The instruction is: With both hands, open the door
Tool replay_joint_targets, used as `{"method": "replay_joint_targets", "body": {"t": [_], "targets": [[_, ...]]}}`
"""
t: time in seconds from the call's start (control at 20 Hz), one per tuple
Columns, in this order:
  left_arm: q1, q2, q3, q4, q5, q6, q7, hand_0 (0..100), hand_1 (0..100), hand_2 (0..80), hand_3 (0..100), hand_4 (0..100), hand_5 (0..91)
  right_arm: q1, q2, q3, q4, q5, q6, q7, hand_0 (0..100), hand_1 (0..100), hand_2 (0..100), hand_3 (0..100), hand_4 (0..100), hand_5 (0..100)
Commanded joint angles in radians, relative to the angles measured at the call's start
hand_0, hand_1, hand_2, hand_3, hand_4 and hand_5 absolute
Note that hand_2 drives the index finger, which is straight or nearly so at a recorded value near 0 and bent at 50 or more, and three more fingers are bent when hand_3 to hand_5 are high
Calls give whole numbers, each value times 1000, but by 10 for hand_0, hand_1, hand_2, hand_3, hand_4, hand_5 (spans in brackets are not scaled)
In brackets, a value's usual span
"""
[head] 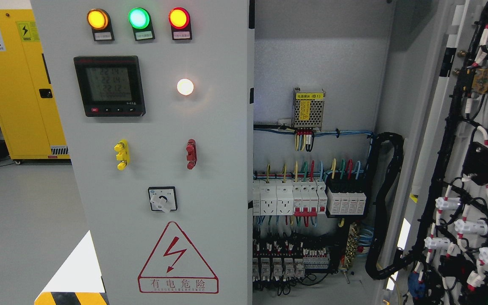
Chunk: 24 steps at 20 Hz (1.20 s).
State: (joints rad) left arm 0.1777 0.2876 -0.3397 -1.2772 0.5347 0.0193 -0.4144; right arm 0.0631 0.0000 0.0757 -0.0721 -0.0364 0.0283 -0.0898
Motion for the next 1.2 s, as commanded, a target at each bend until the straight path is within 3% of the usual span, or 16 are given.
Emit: {"method": "replay_joint_targets", "body": {"t": [0.0, 0.4, 0.7, 0.9, 1.0, 1.15], "targets": [[57, -123, 113, 743, -15, -68, 2, 120, 556, 0, 0, 0, 0, 0, 20, 1, 3, 1, 1, -1, 0, 500, 40, 0, 0, 0], [6, -205, 105, 1058, -27, -67, -12, 120, 556, 0, 0, 0, 0, 3, 20, 1, 0, -2, 1, -1, 0, 500, 40, 0, 0, 0], [-1, -239, 103, 1150, -157, -70, 14, 120, 556, 0, 0, 0, 0, 3, 20, -1, -3, -4, -1, -1, 0, 500, 40, 0, 0, 0], [-1, -245, 103, 1158, -203, -65, 25, 120, 556, 0, 0, 0, 0, 3, 38, -2, -3, -7, -5, -1, 0, 500, 40, 0, 0, 0], [-3, -254, 103, 1159, -203, -70, 37, 120, 556, 0, 0, 0, 0, 1, 35, -2, -5, -5, -33, -1, 0, 500, 40, 0, 0, 0], [-15, -248, 105, 1159, -203, -79, 133, 120, 556, 0, 0, 0, 0, 55, 26, 3, -159, -7, -172, -1, 0, 500, 40, 0, 0, 0]]}}
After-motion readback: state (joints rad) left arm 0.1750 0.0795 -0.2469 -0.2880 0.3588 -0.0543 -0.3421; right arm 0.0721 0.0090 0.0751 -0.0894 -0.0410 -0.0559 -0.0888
